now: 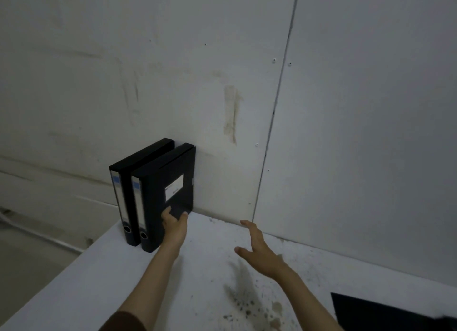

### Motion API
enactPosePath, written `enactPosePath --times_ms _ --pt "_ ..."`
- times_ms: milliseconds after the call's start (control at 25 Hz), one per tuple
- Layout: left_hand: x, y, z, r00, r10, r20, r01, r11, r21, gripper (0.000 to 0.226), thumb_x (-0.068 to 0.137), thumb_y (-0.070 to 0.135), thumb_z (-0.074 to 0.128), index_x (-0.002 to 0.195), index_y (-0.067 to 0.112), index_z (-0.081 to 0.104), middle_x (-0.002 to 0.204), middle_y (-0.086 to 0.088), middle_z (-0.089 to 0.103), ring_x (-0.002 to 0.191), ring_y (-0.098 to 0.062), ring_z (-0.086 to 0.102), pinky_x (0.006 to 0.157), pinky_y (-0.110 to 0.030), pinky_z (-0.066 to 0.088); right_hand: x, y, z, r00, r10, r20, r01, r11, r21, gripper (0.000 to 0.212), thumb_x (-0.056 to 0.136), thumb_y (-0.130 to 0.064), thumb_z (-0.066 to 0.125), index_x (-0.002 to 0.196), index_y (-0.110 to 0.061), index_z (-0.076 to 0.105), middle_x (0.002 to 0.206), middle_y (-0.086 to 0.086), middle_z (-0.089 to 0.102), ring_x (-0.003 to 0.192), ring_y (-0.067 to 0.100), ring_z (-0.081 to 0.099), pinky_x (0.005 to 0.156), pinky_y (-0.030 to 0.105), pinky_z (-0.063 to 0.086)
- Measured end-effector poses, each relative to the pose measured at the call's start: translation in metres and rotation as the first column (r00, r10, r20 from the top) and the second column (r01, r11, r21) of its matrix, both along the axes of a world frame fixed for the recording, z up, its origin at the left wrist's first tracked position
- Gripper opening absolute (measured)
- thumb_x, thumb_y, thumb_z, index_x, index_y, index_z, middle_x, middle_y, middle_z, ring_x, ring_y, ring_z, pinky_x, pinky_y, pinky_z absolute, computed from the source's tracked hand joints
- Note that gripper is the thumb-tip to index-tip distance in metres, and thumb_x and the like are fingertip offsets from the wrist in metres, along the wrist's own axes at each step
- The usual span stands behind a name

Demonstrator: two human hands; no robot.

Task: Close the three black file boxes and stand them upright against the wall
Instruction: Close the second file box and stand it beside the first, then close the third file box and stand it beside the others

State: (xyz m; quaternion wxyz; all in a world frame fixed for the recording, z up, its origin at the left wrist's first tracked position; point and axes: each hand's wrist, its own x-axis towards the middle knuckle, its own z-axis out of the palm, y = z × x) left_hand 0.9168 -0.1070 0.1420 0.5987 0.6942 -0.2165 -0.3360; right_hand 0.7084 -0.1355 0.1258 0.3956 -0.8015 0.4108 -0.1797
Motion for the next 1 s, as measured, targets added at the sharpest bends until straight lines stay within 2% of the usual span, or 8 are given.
enactPosePath --times_ms 160,320,480,640,720,760,840,1000 --pt "-0.043 0.004 -0.023 0.972 -0.234 0.019 0.231 0.969 0.088 0.042 0.095 0.022 0.037 0.136 0.014 0.03 0.143 -0.014 0.037 0.128 -0.03 0.04 0.108 -0.044 0.034 -0.049 0.012 -0.009 0.999 -0.052 0.002 0.052 0.998 0.036 0.059 0.092 -0.031 0.048 0.14 -0.029 0.013 0.152 -0.002 0.013 0.139 0.018 0.018 0.115 0.038 0.018" --pt "-0.12 0.016 -0.059 0.859 -0.512 0.001 0.503 0.844 0.185 0.034 0.095 0.019 0.04 0.127 0.012 0.045 0.138 -0.013 0.046 0.125 -0.029 0.045 0.094 -0.037 0.037 -0.146 0.035 -0.041 0.978 -0.194 -0.072 0.202 0.971 0.131 0.053 0.092 -0.031 0.047 0.136 -0.035 0.018 0.151 -0.002 0.016 0.138 0.021 0.021 0.112 0.039 0.026" --pt "-0.21 0.032 -0.109 0.665 -0.747 0.012 0.705 0.633 0.322 0.029 0.095 0.023 0.039 0.122 0.014 0.048 0.137 -0.011 0.048 0.124 -0.027 0.047 0.091 -0.033 0.039 -0.251 0.072 -0.08 0.901 -0.36 -0.242 0.409 0.89 0.2 0.053 0.091 -0.026 0.05 0.137 -0.027 0.023 0.147 0.006 0.025 0.133 0.024 0.028 0.108 0.038 0.032" --pt "-0.283 0.047 -0.146 0.45 -0.89 0.071 0.811 0.441 0.385 0.024 0.096 0.018 0.036 0.116 0.019 0.051 0.131 -0.007 0.051 0.108 -0.015 0.048 0.086 -0.024 0.038 -0.335 0.112 -0.117 0.774 -0.487 -0.404 0.574 0.809 0.126 0.053 0.088 -0.026 0.052 0.135 -0.024 0.028 0.147 0.008 0.029 0.134 0.026 0.027 0.112 0.043 0.028" --pt "-0.31 0.058 -0.158 0.348 -0.932 0.101 0.822 0.356 0.444 0.03 0.096 0.016 0.034 0.122 0.02 0.048 0.132 -0.006 0.048 0.112 -0.016 0.047 0.091 -0.026 0.04 -0.361 0.129 -0.129 0.699 -0.512 -0.499 0.631 0.77 0.093 0.053 0.088 -0.027 0.051 0.136 -0.027 0.026 0.152 0.006 0.02 0.139 0.031 0.017 0.113 0.05 0.023" --pt "-0.321 0.063 -0.165 0.296 -0.945 0.14 0.815 0.326 0.478 0.034 0.095 0.015 0.035 0.127 0.019 0.044 0.138 -0.007 0.043 0.121 -0.019 0.043 0.1 -0.028 0.036 -0.37 0.137 -0.134 0.66 -0.519 -0.543 0.654 0.752 0.076 0.053 0.089 -0.028 0.049 0.136 -0.031 0.025 0.154 0.004 0.013 0.141 0.033 0.01 0.113 0.054 0.018" --pt "-0.339 0.074 -0.174 0.186 -0.96 0.212 0.789 0.274 0.55 0.043 0.095 0.019 0.036 0.138 0.016 0.031 0.152 -0.008 0.024 0.138 -0.023 0.024 0.115 -0.032 0.02 -0.379 0.152 -0.144 0.588 -0.544 -0.598 0.699 0.714 0.039 0.054 0.091 -0.034 0.046 0.138 -0.038 0.02 0.157 -0.001 0.002 0.142 0.035 0.001 0.112 0.057 0.01" --pt "-0.362 0.096 -0.172 0.081 -0.974 0.211 0.766 0.196 0.612 0.058 0.093 0.028 0.038 0.143 0.018 0.012 0.157 -0.006 0.002 0.144 -0.026 0.005 0.119 -0.037 0.009 -0.372 0.175 -0.162 0.554 -0.584 -0.593 0.717 0.697 -0.016 0.061 0.09 -0.047 0.04 0.141 -0.046 0.005 0.157 -0.005 -0.008 0.143 0.033 -0.009 0.114 0.057 0.002"
